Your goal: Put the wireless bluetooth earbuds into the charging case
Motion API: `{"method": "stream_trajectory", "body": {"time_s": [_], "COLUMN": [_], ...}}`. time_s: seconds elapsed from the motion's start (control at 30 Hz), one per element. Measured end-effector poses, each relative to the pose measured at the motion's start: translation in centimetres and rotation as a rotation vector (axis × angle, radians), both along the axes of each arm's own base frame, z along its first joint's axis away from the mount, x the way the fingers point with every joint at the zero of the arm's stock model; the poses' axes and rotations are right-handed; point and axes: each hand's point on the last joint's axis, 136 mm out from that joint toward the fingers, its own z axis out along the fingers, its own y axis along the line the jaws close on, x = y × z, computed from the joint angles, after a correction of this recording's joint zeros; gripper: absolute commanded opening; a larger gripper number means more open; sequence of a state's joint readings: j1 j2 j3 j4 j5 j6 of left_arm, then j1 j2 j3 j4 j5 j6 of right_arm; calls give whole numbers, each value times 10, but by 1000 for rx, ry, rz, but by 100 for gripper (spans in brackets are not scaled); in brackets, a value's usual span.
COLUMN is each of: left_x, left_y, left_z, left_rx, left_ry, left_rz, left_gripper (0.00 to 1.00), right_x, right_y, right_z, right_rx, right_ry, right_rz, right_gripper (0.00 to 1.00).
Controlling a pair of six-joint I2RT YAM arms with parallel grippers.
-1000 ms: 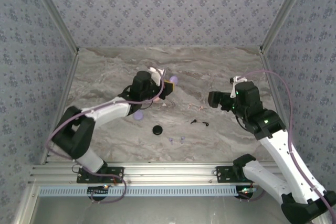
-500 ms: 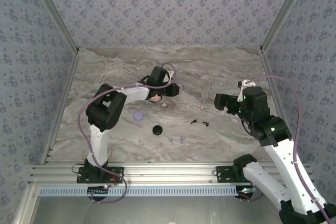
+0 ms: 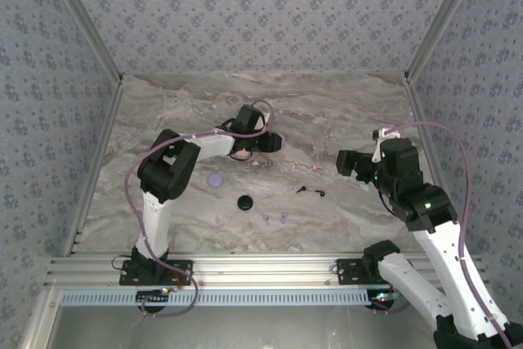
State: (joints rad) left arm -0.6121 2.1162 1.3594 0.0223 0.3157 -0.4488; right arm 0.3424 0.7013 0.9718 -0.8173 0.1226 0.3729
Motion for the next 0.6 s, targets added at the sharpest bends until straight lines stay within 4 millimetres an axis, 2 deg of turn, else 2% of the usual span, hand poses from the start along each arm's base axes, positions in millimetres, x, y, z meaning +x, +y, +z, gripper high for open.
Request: {"method": "stream_trajectory", "body": {"time_s": [0.1, 0.17, 0.27, 0.43, 0.53, 0.6], "left_x": [1, 1, -5, -27, -42, -52], "left_y": [4, 7, 15, 43, 64, 81], "left_z": [5, 21, 60, 136, 160, 162], "left_rx": [23, 23, 1, -38, -40, -29], "left_ry": [-18, -49, -128, -308, -391, -415], "left_rz": [2, 2, 4, 30, 60, 87], "left_gripper": [56, 59, 62, 70, 77, 82], "right_x": [-3, -5, -10, -17, -18, -15], "right_y": [-1, 1, 6, 14, 18, 21], "right_z": [-1, 1, 5, 2, -10, -16], "right_rx": [0, 7, 28, 60, 70, 78], "right_ry": [13, 12, 4, 0, 20, 38], "right_rz": [3, 12, 47, 100, 119, 123], "right_gripper": [100, 100, 100, 100, 100, 100]}}
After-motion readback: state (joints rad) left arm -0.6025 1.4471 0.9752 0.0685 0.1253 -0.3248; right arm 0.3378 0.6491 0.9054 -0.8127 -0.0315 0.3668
